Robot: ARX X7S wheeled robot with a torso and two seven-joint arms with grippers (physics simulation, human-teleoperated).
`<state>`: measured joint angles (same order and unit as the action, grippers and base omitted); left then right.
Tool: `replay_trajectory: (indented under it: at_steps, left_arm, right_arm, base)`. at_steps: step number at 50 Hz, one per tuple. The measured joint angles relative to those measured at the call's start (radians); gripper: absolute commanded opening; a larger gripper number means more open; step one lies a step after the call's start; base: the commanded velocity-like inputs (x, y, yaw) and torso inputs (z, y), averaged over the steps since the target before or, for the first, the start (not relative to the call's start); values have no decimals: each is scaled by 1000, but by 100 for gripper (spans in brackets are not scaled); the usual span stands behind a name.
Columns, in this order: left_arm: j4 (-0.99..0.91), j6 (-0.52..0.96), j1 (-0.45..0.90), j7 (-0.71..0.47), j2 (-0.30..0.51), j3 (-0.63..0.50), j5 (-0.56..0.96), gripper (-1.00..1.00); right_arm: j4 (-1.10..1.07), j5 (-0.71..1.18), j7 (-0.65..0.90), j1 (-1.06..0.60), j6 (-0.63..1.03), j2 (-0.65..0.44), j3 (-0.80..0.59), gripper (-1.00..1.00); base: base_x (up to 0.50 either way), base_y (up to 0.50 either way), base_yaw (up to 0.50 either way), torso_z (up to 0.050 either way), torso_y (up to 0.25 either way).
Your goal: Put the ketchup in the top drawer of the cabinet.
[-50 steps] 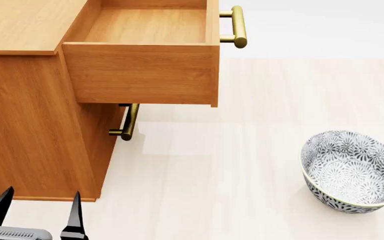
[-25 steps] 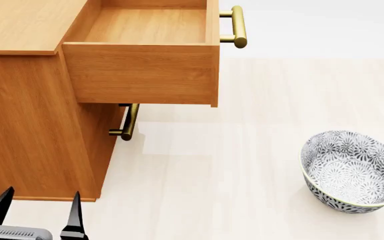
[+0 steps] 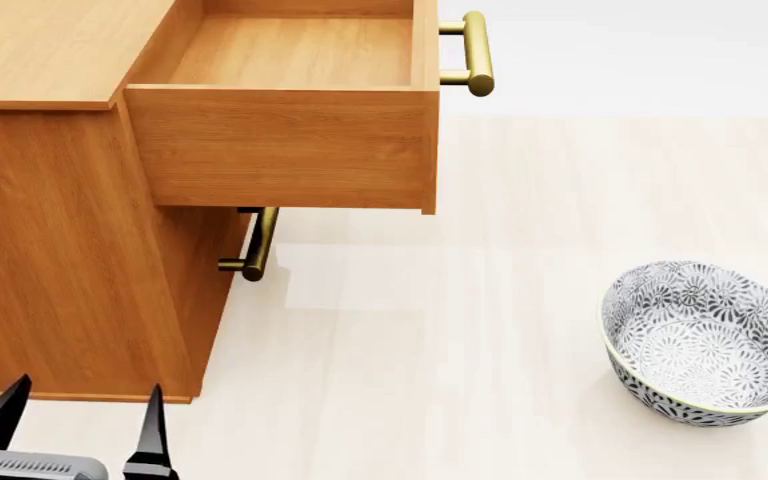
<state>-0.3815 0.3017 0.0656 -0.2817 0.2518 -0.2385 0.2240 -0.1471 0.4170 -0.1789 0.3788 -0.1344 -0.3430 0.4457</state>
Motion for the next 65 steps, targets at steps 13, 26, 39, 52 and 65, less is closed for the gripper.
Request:
replay_trajectory:
  at_steps: [13, 26, 39, 52, 65]
  left_arm:
    - [9, -6, 3, -4, 4, -4, 6, 100]
    - [11, -8, 4, -10, 8, -8, 12, 100]
    - [13, -10, 5, -15, 12, -13, 17, 100]
    - [18, -14, 6, -19, 16, -16, 23, 100]
    - [20, -17, 7, -23, 19, -20, 28, 100]
  right_arm:
    - [33, -11, 4, -16, 8, 1, -17, 100]
    - [45, -10, 7, -22, 16, 0, -23, 100]
    - [88, -18, 11, -50, 13, 1, -32, 100]
    - [111, -4, 11, -66, 5, 1, -35, -100]
    - [112, 3, 15, -67, 3, 3, -40, -100]
  base:
    - [0, 0, 0, 0, 0]
    - [0, 0, 0, 0, 0]
    - [0, 0, 0, 0, 0]
    - [0, 0, 0, 0, 0]
    - [0, 0, 0, 0, 0]
